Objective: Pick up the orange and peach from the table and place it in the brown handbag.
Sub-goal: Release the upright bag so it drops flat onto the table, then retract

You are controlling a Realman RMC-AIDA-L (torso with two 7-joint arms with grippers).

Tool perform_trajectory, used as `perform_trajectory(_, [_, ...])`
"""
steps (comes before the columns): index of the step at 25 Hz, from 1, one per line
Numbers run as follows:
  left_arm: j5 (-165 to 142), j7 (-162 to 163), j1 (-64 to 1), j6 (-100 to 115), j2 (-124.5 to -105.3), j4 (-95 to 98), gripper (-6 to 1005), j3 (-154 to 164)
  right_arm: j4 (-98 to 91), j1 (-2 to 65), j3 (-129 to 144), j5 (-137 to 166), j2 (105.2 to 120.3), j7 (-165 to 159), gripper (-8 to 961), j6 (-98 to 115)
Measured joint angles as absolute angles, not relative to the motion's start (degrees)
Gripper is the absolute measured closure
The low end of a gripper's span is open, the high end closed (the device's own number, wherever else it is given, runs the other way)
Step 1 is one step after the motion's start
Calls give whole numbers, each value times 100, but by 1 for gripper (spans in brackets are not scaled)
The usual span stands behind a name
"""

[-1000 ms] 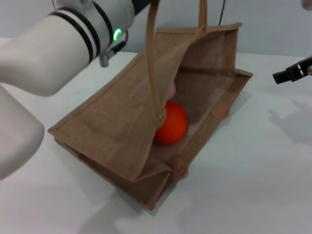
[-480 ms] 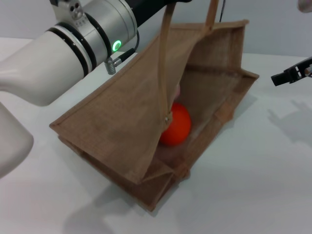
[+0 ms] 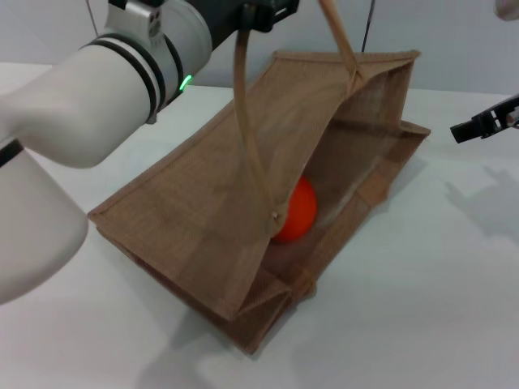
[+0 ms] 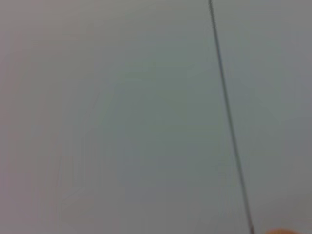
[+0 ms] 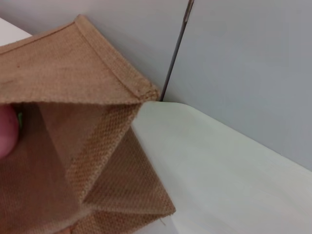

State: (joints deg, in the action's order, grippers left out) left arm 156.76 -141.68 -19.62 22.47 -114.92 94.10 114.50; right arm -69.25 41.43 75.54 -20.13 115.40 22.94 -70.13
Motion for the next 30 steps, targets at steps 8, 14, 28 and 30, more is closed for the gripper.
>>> perform_trajectory(8, [16646, -15351, -2479, 4182, -11513, 9686, 121, 11392, -6925, 4160, 7571, -2012, 11540, 2287, 188, -7023])
perform_trajectory(14, [16641, -15468, -2508, 4504, -11618, 9755, 121, 11403, -6925, 4169, 7576, -2013, 11540, 2276, 188, -7023])
perform_trajectory(28, [16647, -15239, -2562, 4619, -11619, 9640, 126, 11768, -6777, 4325, 7576, -2013, 11540, 2279, 189, -7081])
perform_trajectory(30, [16647, -15218, -2576, 4733, -11622, 9575, 127, 11818, -6726, 4346, 7576, -2012, 11540, 2280, 189, -7083])
